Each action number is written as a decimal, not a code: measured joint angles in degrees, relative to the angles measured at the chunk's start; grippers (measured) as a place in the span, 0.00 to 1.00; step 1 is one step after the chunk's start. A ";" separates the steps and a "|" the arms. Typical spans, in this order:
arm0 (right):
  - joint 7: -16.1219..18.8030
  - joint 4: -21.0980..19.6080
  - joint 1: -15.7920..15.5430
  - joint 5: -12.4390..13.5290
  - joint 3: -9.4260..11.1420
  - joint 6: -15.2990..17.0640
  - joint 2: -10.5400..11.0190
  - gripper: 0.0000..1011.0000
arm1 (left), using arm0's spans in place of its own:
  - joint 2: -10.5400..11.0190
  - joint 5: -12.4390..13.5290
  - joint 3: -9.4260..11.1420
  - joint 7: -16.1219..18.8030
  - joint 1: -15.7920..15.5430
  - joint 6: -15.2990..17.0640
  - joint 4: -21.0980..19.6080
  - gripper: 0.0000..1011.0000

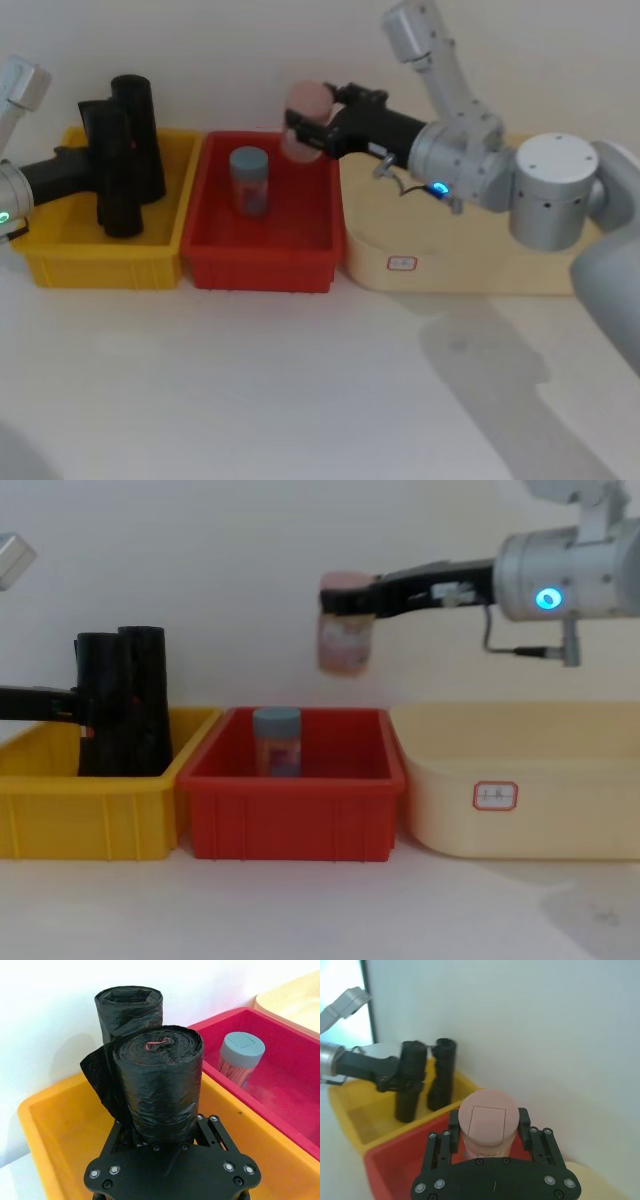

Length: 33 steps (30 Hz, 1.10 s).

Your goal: Pick up the garbage bag with the one hand and transfer it to the other hand.

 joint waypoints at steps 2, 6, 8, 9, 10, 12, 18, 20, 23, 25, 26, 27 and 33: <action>-1.19 -2.08 -0.86 -0.37 0.79 0.33 1.16 0.65 | 0.00 0.00 0.00 0.00 0.00 0.00 0.00 0.41; -3.40 -5.12 -2.35 -1.03 2.21 1.08 3.00 0.65 | 0.00 0.00 0.00 0.00 0.00 0.00 0.00 0.41; -4.74 -6.66 -3.36 -1.39 3.07 1.59 4.16 0.65 | 0.00 -0.01 0.00 0.00 0.00 0.00 0.00 0.41; -5.15 -7.37 -3.68 -1.48 3.38 1.73 4.51 0.65 | 0.00 -0.01 0.00 0.00 0.00 0.00 0.00 0.41; -5.57 -7.83 -4.00 -1.55 3.67 1.91 4.85 0.65 | 0.00 0.00 0.00 0.00 0.00 0.00 0.00 0.41; -6.86 -9.20 -4.97 -1.79 4.53 2.50 5.86 0.65 | 0.00 0.00 0.00 0.00 0.00 0.00 0.00 0.41; -9.56 -12.18 -7.67 -1.96 7.07 3.91 8.47 0.65 | 0.00 0.00 0.00 0.00 0.00 0.00 0.00 0.41; -10.44 -13.06 -8.73 -1.92 8.19 4.59 9.48 0.65 | 0.00 0.00 0.00 0.00 0.00 0.00 0.00 0.41; -11.39 -13.91 -10.12 -1.58 9.79 5.59 10.88 0.65 | 0.00 0.00 0.00 0.00 0.00 0.00 0.00 0.41; -11.78 -14.20 -10.85 -1.21 10.86 6.18 11.66 0.65 | 0.00 0.00 0.00 0.00 0.00 -0.01 0.00 0.41; -11.91 -14.29 -11.39 -0.83 11.44 6.64 12.11 0.65 | 0.00 0.00 0.00 0.00 0.00 -0.01 0.00 0.41; -11.91 -14.29 -11.39 -0.83 11.44 6.64 12.11 0.65 | 0.00 0.00 0.00 0.00 0.00 0.00 0.00 0.41; -11.48 -14.07 -12.41 0.87 13.26 7.96 12.79 0.65 | 0.00 0.00 0.00 0.00 0.00 0.00 0.00 0.41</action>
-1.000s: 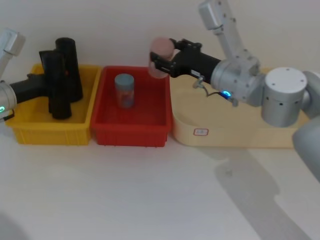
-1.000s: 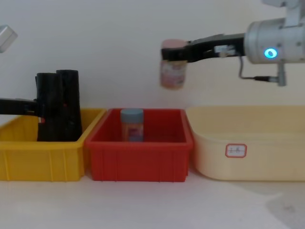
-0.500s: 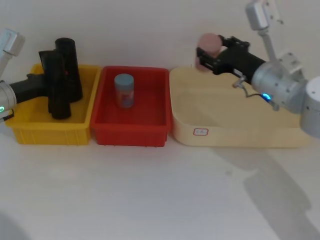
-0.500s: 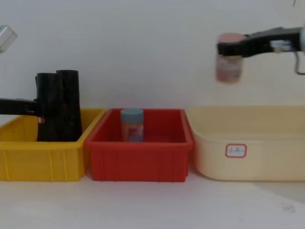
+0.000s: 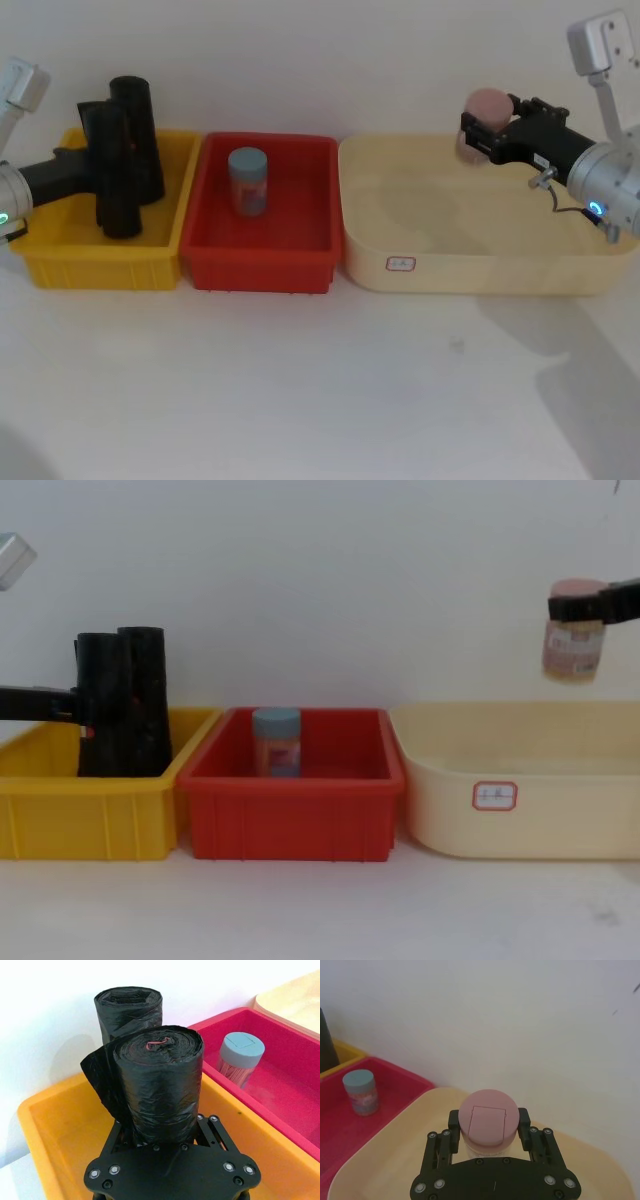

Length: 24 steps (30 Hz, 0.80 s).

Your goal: Pick up the garbage bag with the one hand and transfer it to the other hand.

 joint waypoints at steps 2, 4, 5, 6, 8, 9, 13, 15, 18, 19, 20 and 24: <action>0.81 0.48 -0.15 0.73 0.37 0.40 0.02 0.65 | 0.00 0.00 0.00 0.00 0.00 0.00 0.00 0.41; 1.23 0.80 -0.15 1.06 0.49 0.60 -0.05 0.65 | 0.00 0.00 0.00 0.00 0.00 0.00 0.00 0.41; 1.50 0.95 -0.15 1.20 0.52 0.69 -0.10 0.65 | 0.00 0.00 0.00 0.00 0.00 0.00 0.00 0.41; 1.66 1.15 -0.15 1.31 0.55 0.77 -0.20 0.65 | 0.00 0.00 0.00 0.00 0.00 0.00 0.00 0.41; 2.12 1.50 -0.09 1.60 0.59 0.94 -0.43 0.65 | 0.00 0.00 0.00 0.00 0.00 0.00 0.00 0.41; 2.41 1.76 -0.03 1.75 0.62 1.06 -0.63 0.65 | 0.00 0.00 0.00 0.00 0.00 0.00 0.00 0.41; 2.85 2.13 0.08 2.00 0.68 1.22 -0.90 0.66 | 0.00 0.00 0.00 0.00 0.00 0.00 0.00 0.41; 3.15 2.35 0.16 2.16 0.72 1.32 -1.06 0.67 | 0.00 0.00 -0.01 0.00 0.00 0.00 0.00 0.41; 3.47 2.58 0.24 2.30 0.77 1.41 -1.25 0.77 | 0.00 0.00 0.00 0.00 0.00 0.00 0.00 0.41; 3.55 2.64 0.25 2.35 0.77 1.44 -1.29 0.80 | 0.00 0.00 0.00 0.00 0.00 0.00 0.00 0.41; 3.66 2.74 0.28 2.42 0.79 1.51 -1.35 0.85 | 0.00 0.00 -0.01 0.00 0.00 0.00 0.00 0.41; 3.85 2.91 0.35 2.53 0.81 1.58 -1.47 0.92 | 0.00 0.00 0.00 0.00 0.00 0.00 0.00 0.41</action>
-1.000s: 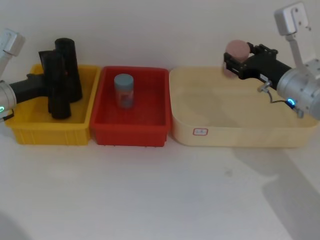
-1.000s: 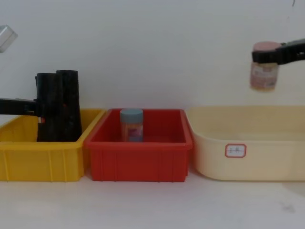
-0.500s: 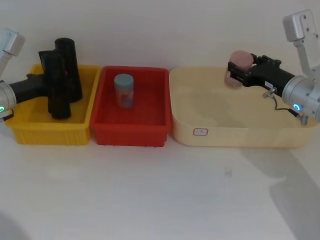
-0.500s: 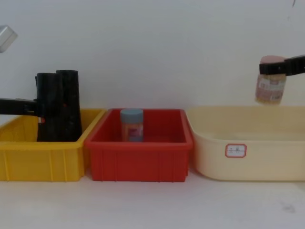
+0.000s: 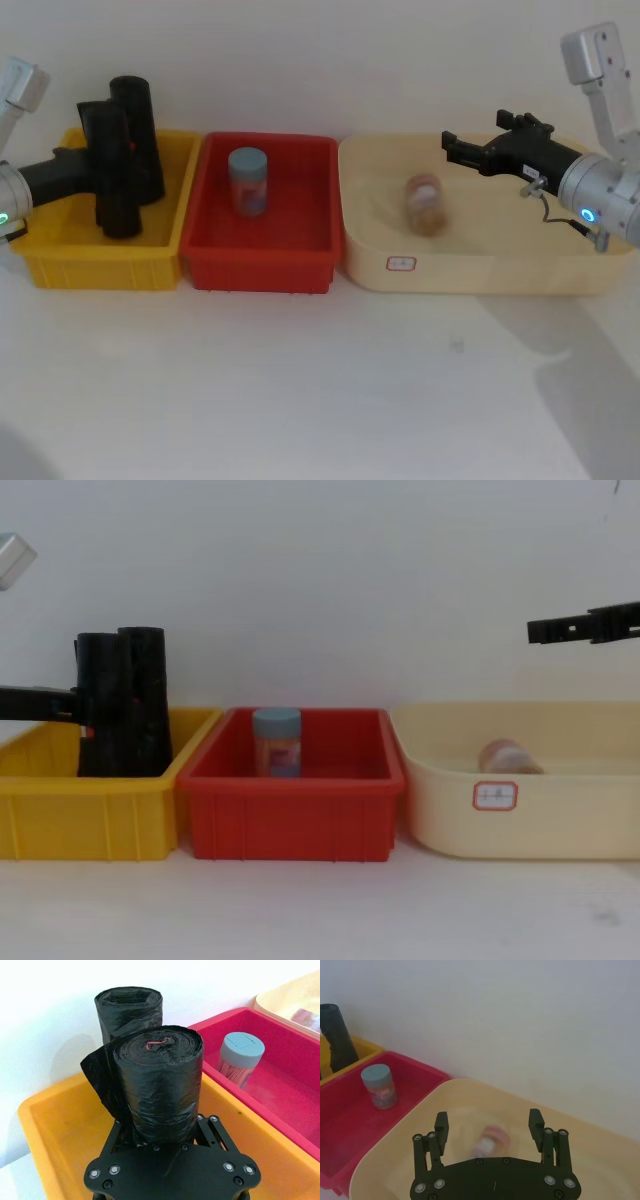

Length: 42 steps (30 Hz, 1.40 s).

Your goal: Pick up the garbage bag with the one hand and transfer it to the other hand.

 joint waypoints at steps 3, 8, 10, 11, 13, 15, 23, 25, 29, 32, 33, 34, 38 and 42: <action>0.20 0.15 0.04 0.10 0.02 0.06 -0.11 0.99 | 0.00 0.01 -0.04 0.01 0.00 0.00 -0.01 0.41; 0.32 0.28 0.07 0.18 0.04 0.13 -0.21 0.99 | 0.15 0.06 -0.28 0.48 0.23 0.02 -1.14 0.41; 0.39 0.33 0.08 0.22 0.05 0.14 -0.24 0.99 | 0.44 0.04 -0.57 0.86 0.53 0.29 -2.53 0.41; 0.44 0.37 0.09 0.25 0.06 0.16 -0.26 0.99 | 0.55 0.00 -0.68 0.99 0.62 0.44 -3.04 0.41; 0.48 0.40 0.09 0.27 0.07 0.16 -0.28 0.99 | 1.01 -0.22 -1.11 1.31 0.91 1.09 -4.97 0.41; 0.50 0.42 0.10 0.28 0.08 0.18 -0.29 0.99 | 1.31 -0.47 -1.41 1.46 1.07 1.60 -6.16 0.41; 0.59 0.49 0.14 0.33 0.08 0.22 -0.34 0.99 | 2.92 -3.12 -3.18 -0.03 1.04 5.02 -11.78 0.41; 0.63 0.50 0.14 0.34 0.08 0.22 -0.35 0.99 | 3.15 -3.68 -3.39 -0.86 0.75 5.62 -12.25 0.41; 1.19 0.45 0.12 0.39 0.12 0.14 -0.30 0.99 | 3.50 -4.80 -3.55 -3.10 -0.12 6.74 -12.78 0.41; 2.21 0.25 0.08 0.55 0.12 -0.22 -0.12 0.99 | 3.55 -5.58 -3.31 -5.98 -1.57 7.53 -12.08 0.41; 2.38 0.19 0.07 0.57 0.12 -0.29 -0.05 0.99 | 3.51 -5.70 -3.18 -6.77 -1.93 7.62 -11.73 0.41; 2.76 0.07 0.05 0.63 0.11 -0.43 0.05 0.99 | 3.34 -5.83 -2.88 -8.03 -2.73 7.64 -10.78 0.41; 4.94 -0.62 -0.01 1.10 -0.02 -1.23 0.69 0.99 | 2.10 -5.97 -1.48 -11.99 -6.22 6.57 -5.48 0.41; 7.14 -1.40 -0.10 1.68 -0.17 -1.89 1.43 0.99 | 0.18 -6.88 1.36 -15.72 -10.61 4.26 2.07 0.41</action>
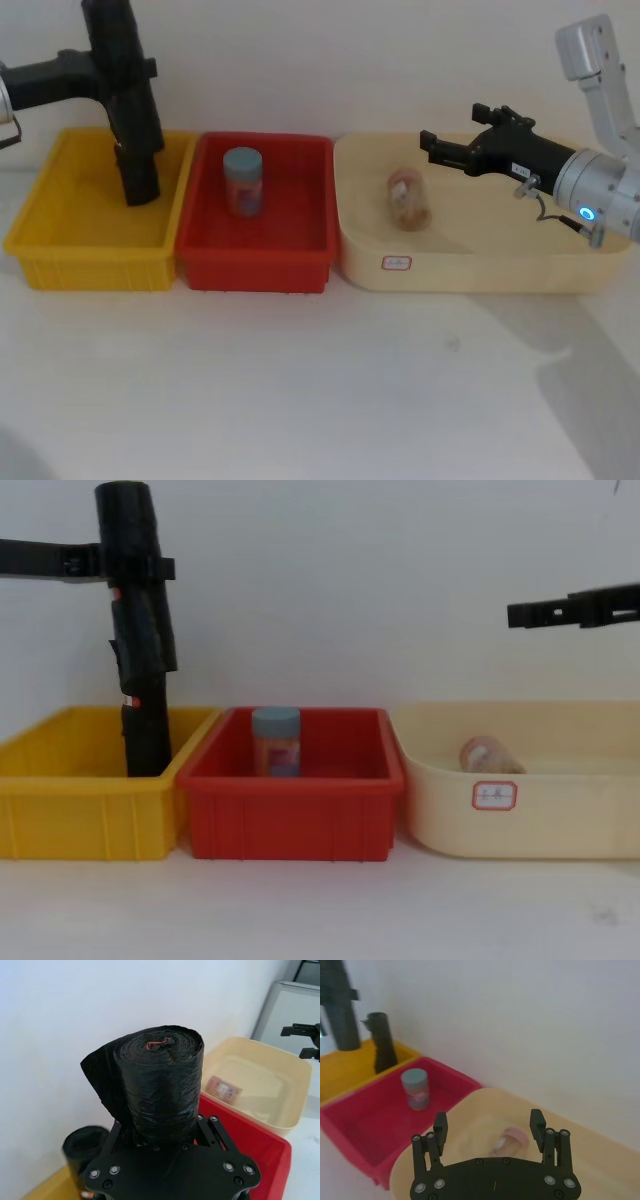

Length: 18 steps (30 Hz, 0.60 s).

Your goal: Pick up the garbage bag with the one hand and transfer it to the other hand.

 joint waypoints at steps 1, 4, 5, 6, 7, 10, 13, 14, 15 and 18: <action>0.44 -0.24 -0.02 0.14 -0.01 -0.15 0.15 0.99 | -0.31 -0.21 0.47 -0.77 -0.73 -0.50 1.25 0.41; 1.98 -0.87 -0.06 0.63 -0.06 -0.57 0.70 0.99 | -1.40 -0.75 2.05 -2.87 -3.25 -1.84 5.54 0.41; 2.93 -1.23 -0.08 0.99 -0.09 -0.79 1.06 0.99 | -1.60 -0.87 2.39 -3.33 -3.74 -2.12 6.41 0.41; 3.41 -1.38 -0.09 1.26 -0.09 -0.92 1.23 0.99 | -1.78 -1.02 2.68 -3.93 -4.21 -2.49 7.21 0.41; 4.63 -1.73 -0.10 1.69 -0.10 -1.11 1.65 0.99 | -2.21 -1.22 3.31 -4.67 -5.24 -2.96 9.01 0.41; 6.74 -2.20 -0.08 2.57 -0.17 -1.35 2.28 0.99 | -2.76 -1.61 4.23 -5.97 -6.67 -3.86 11.48 0.41; 8.63 -2.52 0.08 3.44 -0.25 -1.42 2.80 0.99 | -3.36 -1.91 5.01 -7.08 -7.89 -4.48 13.55 0.41; 8.98 -2.60 0.14 3.65 -0.28 -1.41 2.93 0.99 | -3.48 -1.98 5.15 -7.38 -8.13 -4.66 13.95 0.41; 9.65 -2.69 0.23 4.08 -0.30 -1.29 3.09 0.99 | -3.70 -2.07 5.48 -7.77 -8.66 -4.92 14.84 0.41; 10.18 -2.78 0.39 4.62 -0.32 -0.98 3.25 0.99 | -3.99 -2.27 5.96 -8.49 -9.45 -5.38 16.10 0.41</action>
